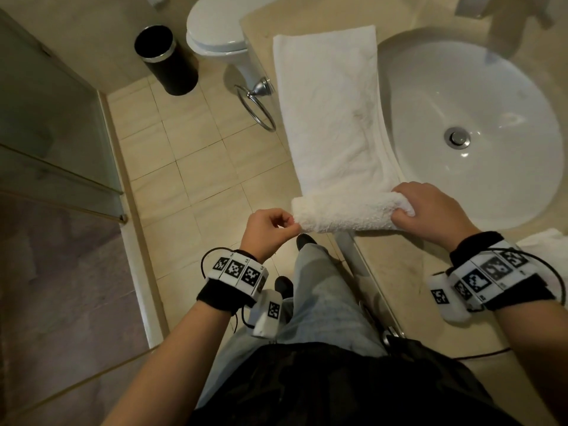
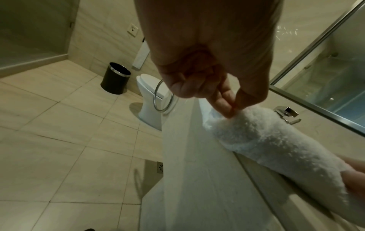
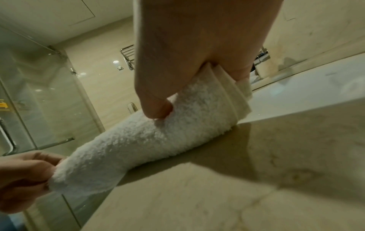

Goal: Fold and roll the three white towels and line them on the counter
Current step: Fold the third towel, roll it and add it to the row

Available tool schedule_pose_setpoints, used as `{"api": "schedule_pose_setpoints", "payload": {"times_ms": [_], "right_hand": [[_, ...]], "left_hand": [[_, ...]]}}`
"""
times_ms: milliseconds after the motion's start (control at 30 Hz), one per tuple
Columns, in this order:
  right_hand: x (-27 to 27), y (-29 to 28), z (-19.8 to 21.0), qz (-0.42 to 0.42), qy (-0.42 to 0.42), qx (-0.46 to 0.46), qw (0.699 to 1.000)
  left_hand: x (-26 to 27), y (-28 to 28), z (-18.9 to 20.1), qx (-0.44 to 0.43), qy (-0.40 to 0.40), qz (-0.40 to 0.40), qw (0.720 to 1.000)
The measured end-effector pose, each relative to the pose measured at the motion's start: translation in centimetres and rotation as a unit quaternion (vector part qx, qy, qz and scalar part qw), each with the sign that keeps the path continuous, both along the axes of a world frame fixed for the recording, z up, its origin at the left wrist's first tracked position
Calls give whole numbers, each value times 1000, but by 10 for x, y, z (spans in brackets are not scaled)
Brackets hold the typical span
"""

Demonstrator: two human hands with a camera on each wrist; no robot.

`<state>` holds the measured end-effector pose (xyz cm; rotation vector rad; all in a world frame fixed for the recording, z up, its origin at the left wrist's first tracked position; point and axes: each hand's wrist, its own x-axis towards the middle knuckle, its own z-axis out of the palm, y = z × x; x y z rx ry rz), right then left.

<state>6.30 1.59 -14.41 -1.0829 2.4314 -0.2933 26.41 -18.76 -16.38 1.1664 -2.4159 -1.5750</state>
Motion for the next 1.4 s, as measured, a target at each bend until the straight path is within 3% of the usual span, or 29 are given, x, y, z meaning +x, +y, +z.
{"api": "schedule_pose_setpoints", "payload": {"times_ms": [333, 467, 600, 667, 733, 800, 867, 900, 1033, 1133, 1200, 1267, 1333, 1400], "right_hand": [[-8, 7, -2, 54, 27, 11, 998], [-7, 7, -1, 66, 50, 18, 996], [-2, 1, 3, 117, 146, -52, 981], [5, -5, 4, 166, 168, -85, 968], [14, -10, 4, 207, 164, -99, 959], [19, -10, 2, 218, 162, -95, 958], [18, -5, 0, 207, 143, -89, 964], [18, -1, -1, 203, 134, -84, 966], [14, 13, -7, 203, 129, -59, 969], [11, 21, -15, 140, 138, -95, 976], [13, 30, -20, 22, 144, -128, 981], [19, 39, -23, -116, 145, -150, 971], [26, 46, -23, -234, 99, -181, 950], [28, 48, -22, -329, 3, -211, 920]], "left_hand": [[7, -8, 3, -47, 1, -30, 998], [9, -5, 5, -54, -33, -77, 995], [7, 1, 11, -57, -74, -98, 991], [5, 0, 12, -113, -52, -105, 987], [-1, -1, 12, -226, -10, -177, 958], [-9, 2, 13, -307, -21, -286, 908], [-19, 6, 7, -342, -46, -356, 868], [-22, 8, 5, -340, -54, -364, 866], [-24, 10, -4, -254, 2, -246, 935], [-16, 12, -7, -187, 21, -127, 974], [-13, 13, -7, -73, 16, -64, 995], [-11, 16, -7, 0, 21, -30, 999], [-12, 18, -5, -26, 23, -31, 999], [-15, 18, -3, -127, -2, -78, 989]]}}
